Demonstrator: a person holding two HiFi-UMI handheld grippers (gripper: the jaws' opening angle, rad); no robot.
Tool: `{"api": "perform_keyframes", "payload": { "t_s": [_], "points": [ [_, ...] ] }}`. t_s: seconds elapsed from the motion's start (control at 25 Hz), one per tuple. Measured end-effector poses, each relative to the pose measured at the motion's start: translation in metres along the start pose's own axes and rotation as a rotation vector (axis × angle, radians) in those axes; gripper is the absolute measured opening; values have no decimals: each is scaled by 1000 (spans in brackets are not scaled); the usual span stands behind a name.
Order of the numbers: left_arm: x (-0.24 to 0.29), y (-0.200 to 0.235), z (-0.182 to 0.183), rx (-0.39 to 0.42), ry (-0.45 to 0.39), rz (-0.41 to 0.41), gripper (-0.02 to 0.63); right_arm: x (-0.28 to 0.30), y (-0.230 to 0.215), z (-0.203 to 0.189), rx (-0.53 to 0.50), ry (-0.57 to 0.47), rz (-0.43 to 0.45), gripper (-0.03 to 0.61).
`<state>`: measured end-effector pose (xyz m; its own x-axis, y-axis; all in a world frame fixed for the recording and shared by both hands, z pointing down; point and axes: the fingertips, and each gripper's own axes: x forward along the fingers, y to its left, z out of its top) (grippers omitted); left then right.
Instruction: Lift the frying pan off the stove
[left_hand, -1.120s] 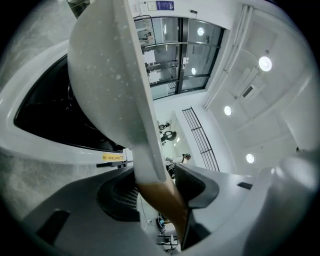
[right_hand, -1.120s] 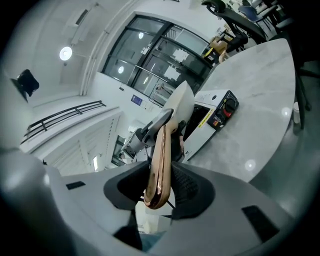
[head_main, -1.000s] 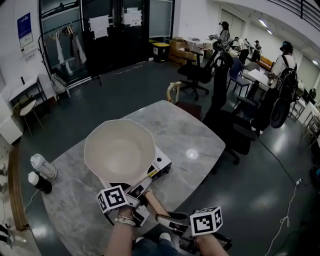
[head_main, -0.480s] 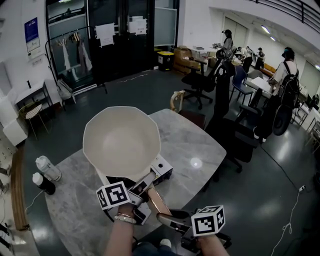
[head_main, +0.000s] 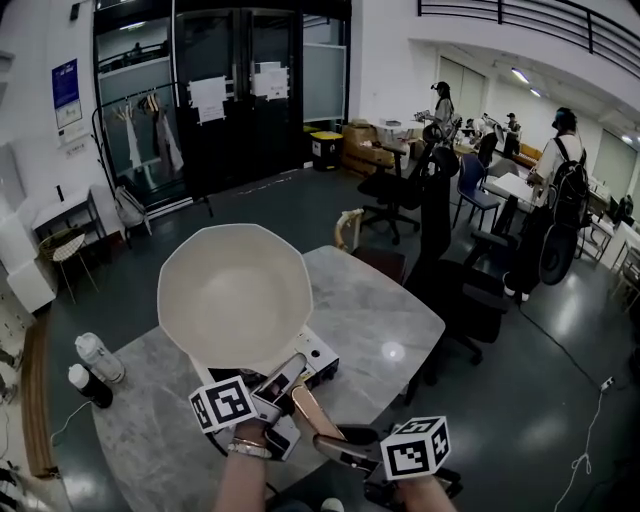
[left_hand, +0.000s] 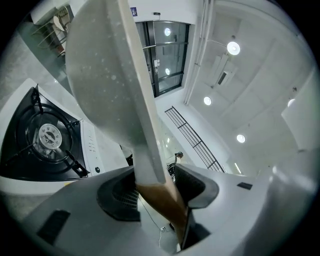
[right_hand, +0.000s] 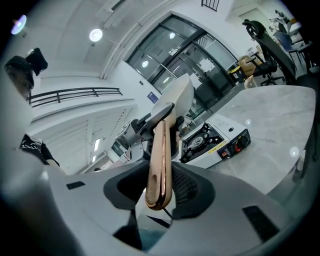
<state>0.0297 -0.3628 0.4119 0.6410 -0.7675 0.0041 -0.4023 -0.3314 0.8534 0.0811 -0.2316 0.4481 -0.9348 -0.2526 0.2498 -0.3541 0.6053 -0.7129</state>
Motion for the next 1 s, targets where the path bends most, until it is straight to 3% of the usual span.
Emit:
{"api": "perform_keyframes", "payload": {
  "t_s": [0.48, 1.0],
  "points": [
    [-31, -9, 24, 87, -66, 48, 218, 18, 18, 0, -89, 57, 78, 153],
    [-106, -4, 80, 129, -251, 135, 219, 69, 55, 7, -263, 160, 198, 155]
  ]
}}
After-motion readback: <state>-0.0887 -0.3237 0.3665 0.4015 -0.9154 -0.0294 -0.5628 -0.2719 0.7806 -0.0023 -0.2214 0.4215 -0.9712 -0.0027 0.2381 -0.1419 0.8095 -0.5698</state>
